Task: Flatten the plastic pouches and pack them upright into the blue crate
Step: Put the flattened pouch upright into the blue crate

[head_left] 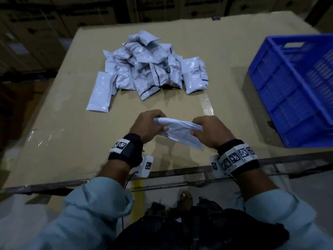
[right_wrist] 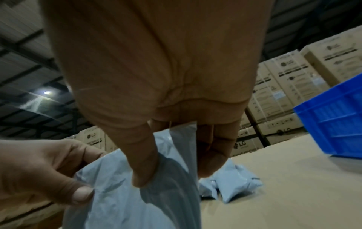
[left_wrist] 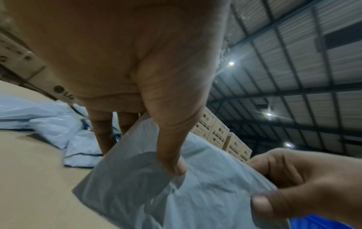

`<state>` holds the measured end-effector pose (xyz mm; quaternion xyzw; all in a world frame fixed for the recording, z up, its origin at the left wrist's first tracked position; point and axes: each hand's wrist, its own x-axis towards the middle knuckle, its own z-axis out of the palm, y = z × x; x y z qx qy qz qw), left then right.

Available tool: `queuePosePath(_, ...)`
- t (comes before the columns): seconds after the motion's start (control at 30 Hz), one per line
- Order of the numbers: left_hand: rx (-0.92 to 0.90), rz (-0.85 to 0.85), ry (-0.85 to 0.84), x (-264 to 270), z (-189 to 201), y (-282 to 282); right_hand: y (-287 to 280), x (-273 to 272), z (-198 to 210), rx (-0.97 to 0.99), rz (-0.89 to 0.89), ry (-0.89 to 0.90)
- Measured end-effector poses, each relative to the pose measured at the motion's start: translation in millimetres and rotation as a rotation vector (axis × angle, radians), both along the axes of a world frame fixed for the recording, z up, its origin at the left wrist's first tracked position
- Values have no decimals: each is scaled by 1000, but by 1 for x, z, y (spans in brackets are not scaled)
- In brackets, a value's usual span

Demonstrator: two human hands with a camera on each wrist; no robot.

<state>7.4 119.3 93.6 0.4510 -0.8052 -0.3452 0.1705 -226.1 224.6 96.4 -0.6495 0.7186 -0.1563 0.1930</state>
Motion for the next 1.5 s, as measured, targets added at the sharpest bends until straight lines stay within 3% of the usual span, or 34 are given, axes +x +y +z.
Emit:
queuePosePath(0.23,-121,-12,265,-55,37,20,50,-42,53,-210,-153,37)
queuePosePath(0.4,-233,-55,361,-119,61,28,79,-87,87,-324,-216,46)
queuePosePath(0.6,-315,-100,457,-230,82,31,100,-184,113,-292,-301,119)
queuePosePath(0.77,-324,-20,543,-336,84,37,114,-284,143,-337,-381,239)
queuePosePath(0.93,-293,-52,445,-424,70,36,109,-380,160,-423,-536,295)
queuePosePath(1.1,-198,-273,76,-471,40,22,73,-440,151,-337,-577,267)
queuePosePath(1.2,-149,-386,-62,-482,28,21,43,-453,137,-207,-606,244)
queuePosePath(1.5,-108,-436,-50,-483,16,18,-5,-447,71,11,-438,246)
